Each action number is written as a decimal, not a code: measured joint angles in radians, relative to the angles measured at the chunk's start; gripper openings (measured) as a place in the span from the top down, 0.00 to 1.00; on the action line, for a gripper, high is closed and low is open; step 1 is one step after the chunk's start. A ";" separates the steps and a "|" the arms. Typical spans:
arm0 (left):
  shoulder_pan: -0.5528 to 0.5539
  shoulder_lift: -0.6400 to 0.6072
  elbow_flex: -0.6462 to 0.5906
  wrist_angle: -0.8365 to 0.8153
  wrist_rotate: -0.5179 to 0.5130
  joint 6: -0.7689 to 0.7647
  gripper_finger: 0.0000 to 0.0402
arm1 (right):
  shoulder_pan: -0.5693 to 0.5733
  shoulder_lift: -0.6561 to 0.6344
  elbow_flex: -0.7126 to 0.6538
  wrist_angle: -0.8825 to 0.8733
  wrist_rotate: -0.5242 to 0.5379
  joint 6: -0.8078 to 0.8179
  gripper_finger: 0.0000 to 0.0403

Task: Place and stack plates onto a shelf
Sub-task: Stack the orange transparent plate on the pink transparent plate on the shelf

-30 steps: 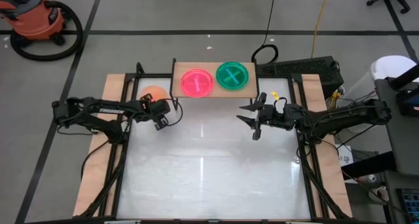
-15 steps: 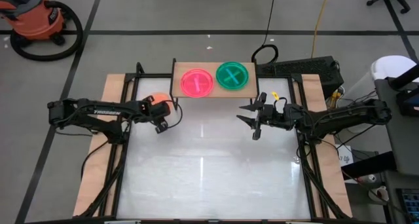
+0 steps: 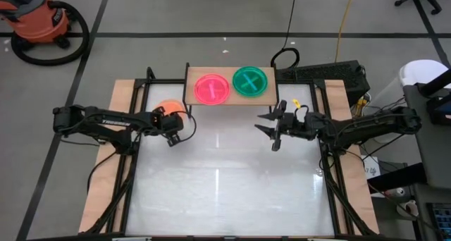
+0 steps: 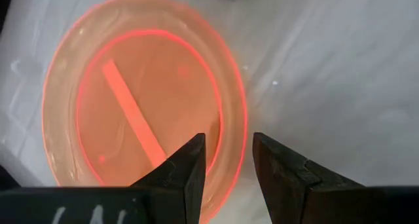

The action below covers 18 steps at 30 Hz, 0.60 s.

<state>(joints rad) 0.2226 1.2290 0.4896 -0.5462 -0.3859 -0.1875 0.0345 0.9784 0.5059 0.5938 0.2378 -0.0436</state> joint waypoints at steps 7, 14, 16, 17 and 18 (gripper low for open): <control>0.014 0.047 -0.024 0.055 0.015 0.006 0.67 | 0.000 0.000 -0.031 0.011 0.004 0.001 0.60; 0.019 0.077 -0.027 0.078 0.019 0.041 0.67 | 0.000 0.000 -0.044 0.030 0.005 0.002 0.60; 0.016 0.077 -0.027 0.081 0.025 0.063 0.70 | 0.000 0.000 -0.044 0.031 0.005 0.002 0.60; 0.014 0.078 -0.027 0.081 0.019 0.067 0.72 | 0.000 0.000 -0.044 0.031 0.005 0.002 0.60; 0.012 0.078 -0.028 0.083 0.011 0.073 0.76 | 0.000 0.000 -0.044 0.031 0.005 0.002 0.60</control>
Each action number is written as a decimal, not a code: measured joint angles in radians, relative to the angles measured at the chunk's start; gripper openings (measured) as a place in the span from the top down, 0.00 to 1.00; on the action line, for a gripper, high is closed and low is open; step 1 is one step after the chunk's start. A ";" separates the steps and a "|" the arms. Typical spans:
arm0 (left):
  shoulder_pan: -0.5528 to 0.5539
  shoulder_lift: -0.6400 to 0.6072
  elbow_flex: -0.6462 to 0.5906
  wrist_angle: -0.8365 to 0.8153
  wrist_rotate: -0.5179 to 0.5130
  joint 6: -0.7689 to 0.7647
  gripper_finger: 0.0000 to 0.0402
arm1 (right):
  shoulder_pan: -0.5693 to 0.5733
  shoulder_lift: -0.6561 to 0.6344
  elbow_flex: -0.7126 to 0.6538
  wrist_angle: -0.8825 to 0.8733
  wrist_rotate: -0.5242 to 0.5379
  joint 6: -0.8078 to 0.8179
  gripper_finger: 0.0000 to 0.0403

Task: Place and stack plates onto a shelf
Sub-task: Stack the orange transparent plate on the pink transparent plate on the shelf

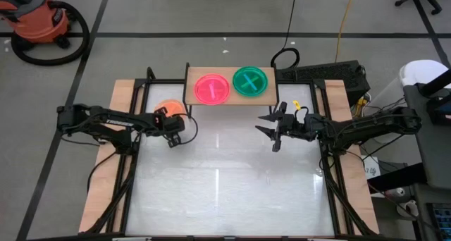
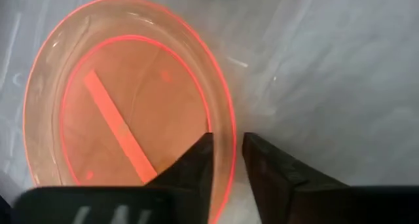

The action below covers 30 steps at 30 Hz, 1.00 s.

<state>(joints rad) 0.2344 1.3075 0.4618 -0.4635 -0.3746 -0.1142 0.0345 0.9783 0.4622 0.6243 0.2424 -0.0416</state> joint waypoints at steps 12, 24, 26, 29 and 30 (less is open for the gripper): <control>-0.041 -0.004 0.048 -0.139 -0.041 -0.076 0.99 | 0.000 0.000 0.000 0.006 0.000 0.003 0.60; -0.293 -0.079 0.263 -0.339 0.256 -0.162 1.00 | -0.001 0.000 0.000 0.045 0.000 0.003 0.60; -0.360 -0.078 0.299 -0.366 0.287 -0.162 1.00 | -0.001 0.000 0.000 0.045 -0.001 0.003 0.60; -0.464 -0.077 0.353 -0.385 0.291 -0.129 1.00 | -0.001 0.000 0.000 0.045 -0.001 0.004 0.60; -0.501 -0.077 0.372 -0.384 0.288 -0.087 1.00 | -0.001 0.000 0.000 0.045 -0.001 0.003 0.60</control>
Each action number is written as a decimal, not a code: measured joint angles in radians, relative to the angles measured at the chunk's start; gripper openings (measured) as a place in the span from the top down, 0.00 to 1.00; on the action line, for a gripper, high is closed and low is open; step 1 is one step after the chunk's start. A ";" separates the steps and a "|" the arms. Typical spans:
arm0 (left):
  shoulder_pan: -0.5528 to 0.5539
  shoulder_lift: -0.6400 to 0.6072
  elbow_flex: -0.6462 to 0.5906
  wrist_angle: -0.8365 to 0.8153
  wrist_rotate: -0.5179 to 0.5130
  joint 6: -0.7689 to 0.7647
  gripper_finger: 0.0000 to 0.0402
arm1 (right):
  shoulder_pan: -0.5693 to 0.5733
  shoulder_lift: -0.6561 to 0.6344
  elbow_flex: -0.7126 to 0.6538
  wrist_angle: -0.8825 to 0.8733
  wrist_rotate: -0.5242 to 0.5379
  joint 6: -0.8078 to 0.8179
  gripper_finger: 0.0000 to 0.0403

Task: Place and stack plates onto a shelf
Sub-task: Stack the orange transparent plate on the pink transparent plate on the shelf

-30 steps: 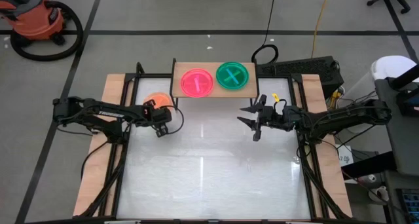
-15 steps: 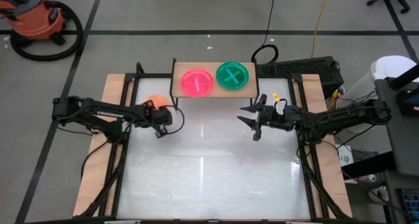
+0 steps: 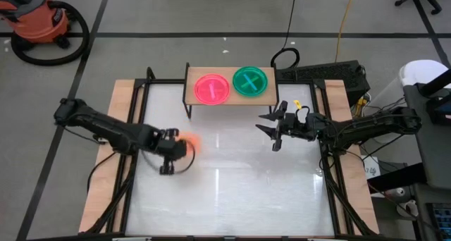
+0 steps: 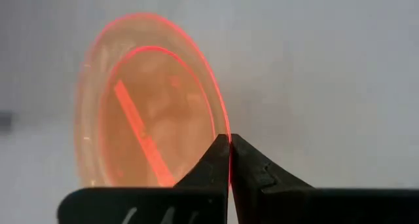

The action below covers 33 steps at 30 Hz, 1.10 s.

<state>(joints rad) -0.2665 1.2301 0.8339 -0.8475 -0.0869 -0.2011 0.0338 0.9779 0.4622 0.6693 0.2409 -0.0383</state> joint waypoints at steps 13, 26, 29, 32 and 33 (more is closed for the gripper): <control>-0.102 -0.001 0.284 0.163 -0.529 0.590 1.00 | 0.000 0.000 0.000 0.016 -0.001 0.033 0.60; 0.472 0.096 0.419 0.235 -0.127 0.861 1.00 | 0.000 0.000 0.000 0.015 -0.002 0.034 0.60; 0.524 0.152 0.419 0.231 -0.112 0.857 1.00 | 0.000 0.000 0.000 0.015 -0.002 0.034 0.60; 0.544 0.194 0.419 0.235 -0.110 0.859 0.99 | 0.000 0.000 0.000 0.008 -0.002 0.034 0.60; 0.546 0.207 0.419 0.235 -0.107 0.860 0.99 | 0.000 0.000 0.000 0.007 -0.002 0.034 0.60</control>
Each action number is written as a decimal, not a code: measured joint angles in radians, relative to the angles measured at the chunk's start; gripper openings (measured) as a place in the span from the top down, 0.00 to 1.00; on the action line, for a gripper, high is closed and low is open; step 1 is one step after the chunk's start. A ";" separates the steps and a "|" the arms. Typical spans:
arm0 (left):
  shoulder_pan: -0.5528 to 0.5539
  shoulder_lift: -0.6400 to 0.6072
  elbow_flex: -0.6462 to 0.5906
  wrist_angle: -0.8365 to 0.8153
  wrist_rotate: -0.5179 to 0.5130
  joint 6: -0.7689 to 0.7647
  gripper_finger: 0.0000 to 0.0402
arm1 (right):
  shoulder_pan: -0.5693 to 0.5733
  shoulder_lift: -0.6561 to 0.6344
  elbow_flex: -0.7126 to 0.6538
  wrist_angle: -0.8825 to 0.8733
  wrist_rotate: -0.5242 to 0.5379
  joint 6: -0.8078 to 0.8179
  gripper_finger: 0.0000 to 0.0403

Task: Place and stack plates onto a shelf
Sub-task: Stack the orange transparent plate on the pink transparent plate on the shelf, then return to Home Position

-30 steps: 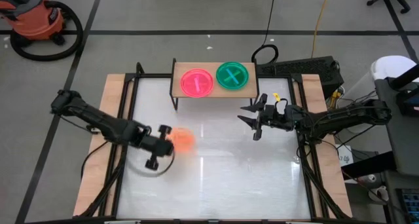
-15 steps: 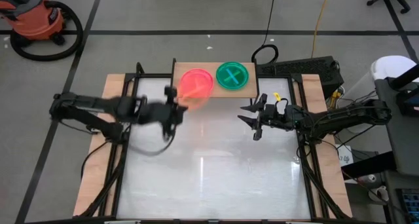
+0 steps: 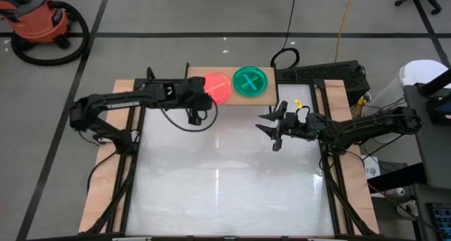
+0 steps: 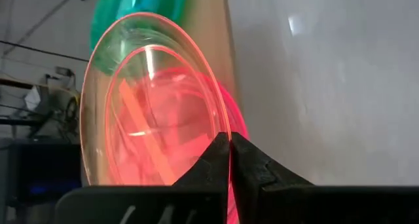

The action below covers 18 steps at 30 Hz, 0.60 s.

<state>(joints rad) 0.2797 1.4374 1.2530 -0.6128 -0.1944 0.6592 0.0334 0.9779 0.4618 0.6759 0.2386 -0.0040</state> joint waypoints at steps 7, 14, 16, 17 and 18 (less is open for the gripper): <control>0.014 0.035 0.000 0.007 -0.015 -0.008 0.93 | 0.000 0.000 0.000 0.000 0.000 0.000 0.60; 0.015 0.035 0.000 0.004 -0.015 -0.084 0.79 | 0.000 0.000 0.000 -0.015 0.000 0.000 0.60; 0.015 0.035 0.000 0.004 -0.016 -0.098 0.72 | 0.000 0.000 0.000 -0.016 0.000 0.000 0.60; 0.015 0.035 0.000 0.004 -0.016 -0.104 0.68 | 0.000 0.000 0.000 -0.015 0.000 0.000 0.60; 0.015 0.035 0.000 0.005 -0.016 -0.108 0.65 | 0.000 0.000 0.000 -0.015 0.000 0.001 0.60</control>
<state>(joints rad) 0.2943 1.4727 1.2530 -0.6074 -0.2104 0.5514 0.0334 0.9779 0.4618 0.6609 0.2386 -0.0035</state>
